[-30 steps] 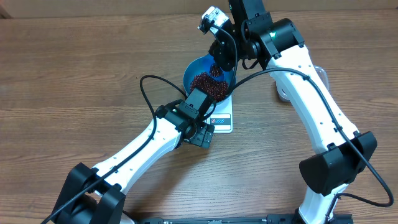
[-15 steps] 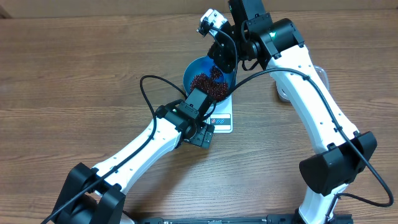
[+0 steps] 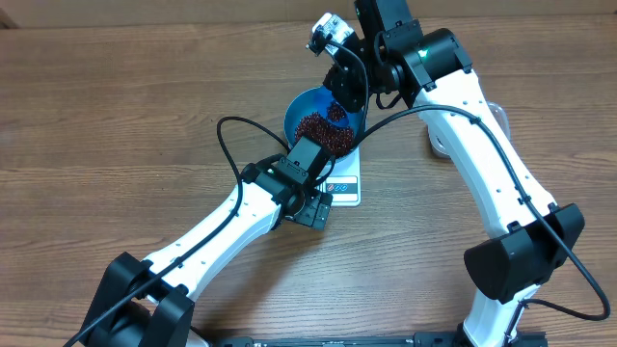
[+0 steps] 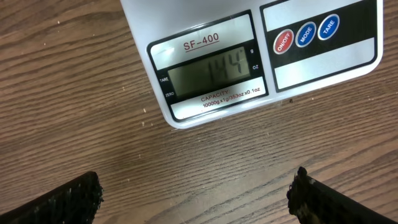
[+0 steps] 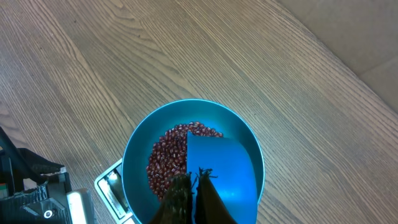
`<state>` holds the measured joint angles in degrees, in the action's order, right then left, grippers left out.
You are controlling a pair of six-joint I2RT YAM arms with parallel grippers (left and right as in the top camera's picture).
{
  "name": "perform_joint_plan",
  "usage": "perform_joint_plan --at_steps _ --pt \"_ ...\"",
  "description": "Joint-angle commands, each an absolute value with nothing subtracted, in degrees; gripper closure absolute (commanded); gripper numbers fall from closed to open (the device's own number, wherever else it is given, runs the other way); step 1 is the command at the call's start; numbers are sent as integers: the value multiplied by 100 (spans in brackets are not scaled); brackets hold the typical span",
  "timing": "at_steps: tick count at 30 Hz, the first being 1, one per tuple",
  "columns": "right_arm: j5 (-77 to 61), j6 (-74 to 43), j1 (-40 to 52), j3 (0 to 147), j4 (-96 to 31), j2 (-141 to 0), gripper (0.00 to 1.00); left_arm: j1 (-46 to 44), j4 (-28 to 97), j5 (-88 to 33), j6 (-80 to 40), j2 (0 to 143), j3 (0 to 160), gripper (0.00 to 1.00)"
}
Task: Scoop item into bowl and weigh 150g on scale
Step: 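Tilt the blue cup slowly to trickle beans into the teal bowl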
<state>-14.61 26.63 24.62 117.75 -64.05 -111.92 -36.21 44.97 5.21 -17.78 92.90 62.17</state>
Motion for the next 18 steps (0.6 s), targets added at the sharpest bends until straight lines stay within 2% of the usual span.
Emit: perform_joint_plan --at_steps 1,18 --pt "-1459 2600 2414 11922 -6357 -11126 96 -3559 4495 596 -1671 9295 6160 1" --pt "-1378 2580 2414 11922 -6311 -11128 96 -3557 4493 596 -1671 9295 6160 1"
